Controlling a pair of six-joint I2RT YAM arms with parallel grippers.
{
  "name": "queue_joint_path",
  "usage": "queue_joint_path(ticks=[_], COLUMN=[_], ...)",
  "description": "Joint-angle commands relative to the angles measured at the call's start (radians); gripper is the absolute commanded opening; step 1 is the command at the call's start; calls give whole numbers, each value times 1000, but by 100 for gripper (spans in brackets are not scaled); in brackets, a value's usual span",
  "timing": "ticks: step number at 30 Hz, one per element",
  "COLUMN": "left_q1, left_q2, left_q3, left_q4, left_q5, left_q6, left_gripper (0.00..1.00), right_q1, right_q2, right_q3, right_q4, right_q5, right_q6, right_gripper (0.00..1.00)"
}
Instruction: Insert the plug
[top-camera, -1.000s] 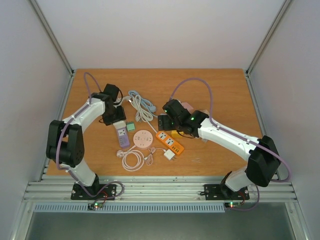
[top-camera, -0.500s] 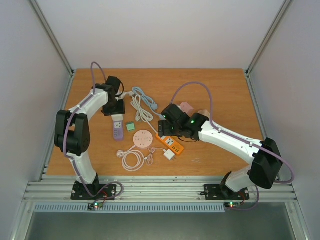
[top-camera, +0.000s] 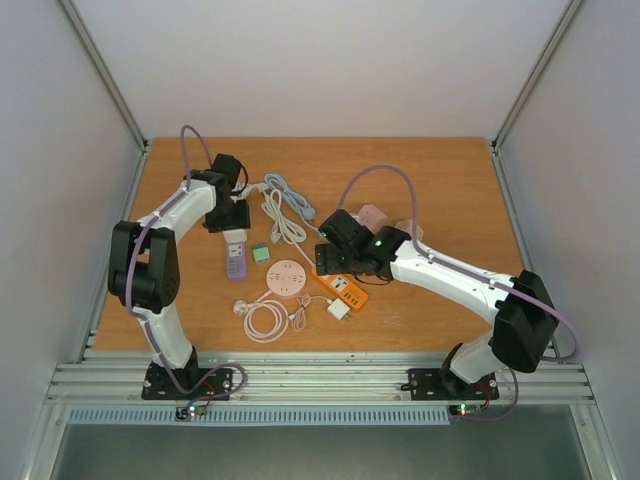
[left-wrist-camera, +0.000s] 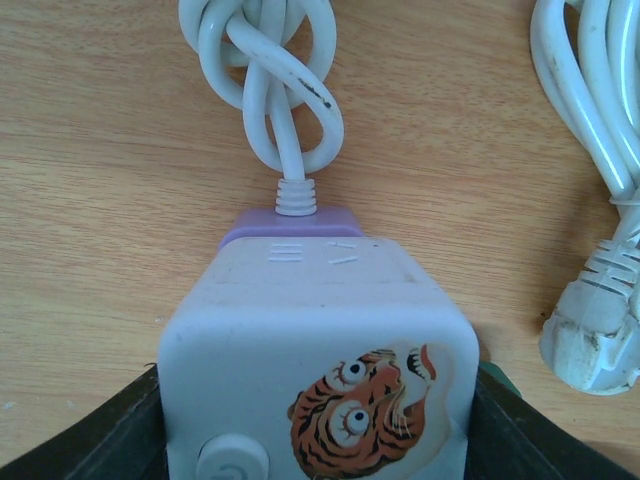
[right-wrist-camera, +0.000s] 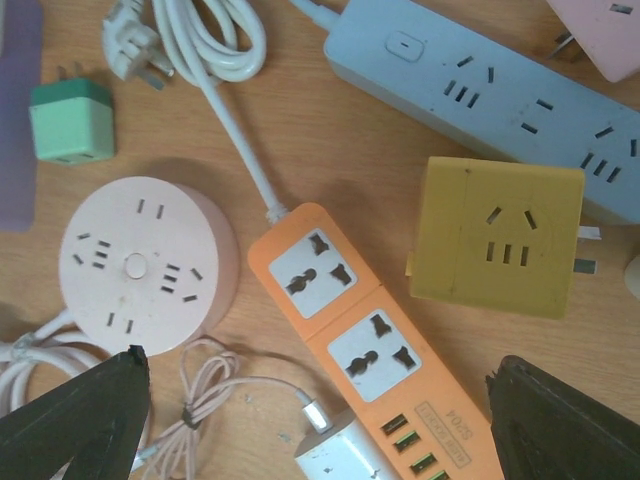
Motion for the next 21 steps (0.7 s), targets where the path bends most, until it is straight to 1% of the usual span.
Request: queue_joint_path(ticks=[1,3,6,7,10,14,17,20,21], left_q1=[16,16,13,13,13,13,14,17,20], left_q2=[150,136,85,62,7,-67,-145,-251,-291], left_q3=[-99,-102,-101,-92,-41,11,12,-5,-13], left_q4=[-18,-13,-2,-5,-34,-58,-61,-60,-53], left_q5=[-82,-73,-36,-29,-13,-15,-25,-43,-38], left_q6=[-37,-48,-56,-57,-57,-60,-67,-73,-75], left_gripper=[34,36,47,51,68,88,95,99,99], right_q1=[6,6,6,6,6,6,5,6,7], right_q2=[35,51,72,79,96,107,126,156,163], right_q3=[31,41,53,59,75,87,100,133,137], right_q4=[-2,-4,3,5,15,22,21,-2,-5], right_q5=[62,90,112,112,106,95,83,79,77], right_q6=[-21,-37,-62,-69,-84,-79,-89,-96,-99], right_gripper=[93,93,94,94,94,95,95,95,95])
